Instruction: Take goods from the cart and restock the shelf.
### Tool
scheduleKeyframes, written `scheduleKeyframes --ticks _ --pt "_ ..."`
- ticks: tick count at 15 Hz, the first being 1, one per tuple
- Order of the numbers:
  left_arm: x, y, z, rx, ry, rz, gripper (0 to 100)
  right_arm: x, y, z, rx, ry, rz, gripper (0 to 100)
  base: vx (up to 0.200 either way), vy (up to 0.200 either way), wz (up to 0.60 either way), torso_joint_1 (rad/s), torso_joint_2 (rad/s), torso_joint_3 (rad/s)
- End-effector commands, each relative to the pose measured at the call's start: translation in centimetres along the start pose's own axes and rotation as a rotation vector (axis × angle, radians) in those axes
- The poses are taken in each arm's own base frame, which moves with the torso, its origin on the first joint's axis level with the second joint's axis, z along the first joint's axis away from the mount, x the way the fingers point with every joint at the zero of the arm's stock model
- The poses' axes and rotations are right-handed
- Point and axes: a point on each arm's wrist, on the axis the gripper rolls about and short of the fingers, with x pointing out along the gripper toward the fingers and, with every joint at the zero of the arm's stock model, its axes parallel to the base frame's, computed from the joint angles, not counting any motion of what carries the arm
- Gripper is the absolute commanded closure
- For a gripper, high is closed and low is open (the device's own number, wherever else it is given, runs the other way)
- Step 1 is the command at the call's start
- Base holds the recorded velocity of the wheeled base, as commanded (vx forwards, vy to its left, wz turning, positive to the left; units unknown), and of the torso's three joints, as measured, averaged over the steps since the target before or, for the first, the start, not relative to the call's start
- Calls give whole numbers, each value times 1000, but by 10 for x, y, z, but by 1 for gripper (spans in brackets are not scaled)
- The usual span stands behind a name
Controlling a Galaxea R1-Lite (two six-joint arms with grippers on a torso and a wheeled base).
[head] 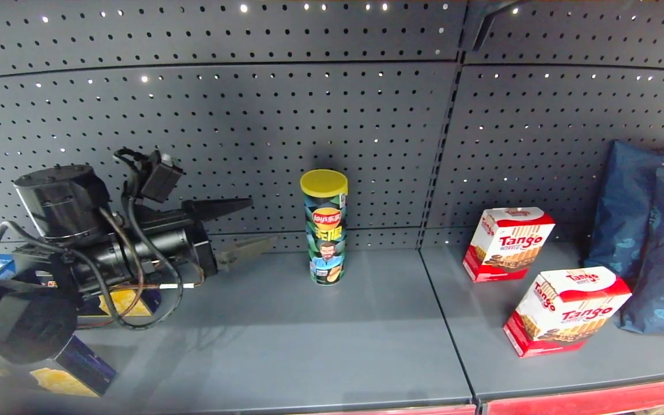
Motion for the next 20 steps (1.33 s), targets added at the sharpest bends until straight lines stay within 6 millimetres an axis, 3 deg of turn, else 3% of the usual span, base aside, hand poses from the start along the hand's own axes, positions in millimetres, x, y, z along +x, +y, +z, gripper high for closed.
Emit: scheduleKeyframes --ticks 1,6,12,20 --pt "25 16 -17 -29 -2 -54 0 0 0 0 0 1 2 100 0 0 0 0 0 0" --pt "49 19 -27 -45 8 -135 0 -2 0 0 -3 -9 -1 100 0 0 0 0 0 0" --pt "72 35 -39 -74 1 -189 0 -2 0 0 -3 -9 2 100 0 0 0 0 0 0" --pt "92 52 -42 -79 -17 -249 0 -1 0 -2 0 -3 3 100 0 0 0 0 0 0"
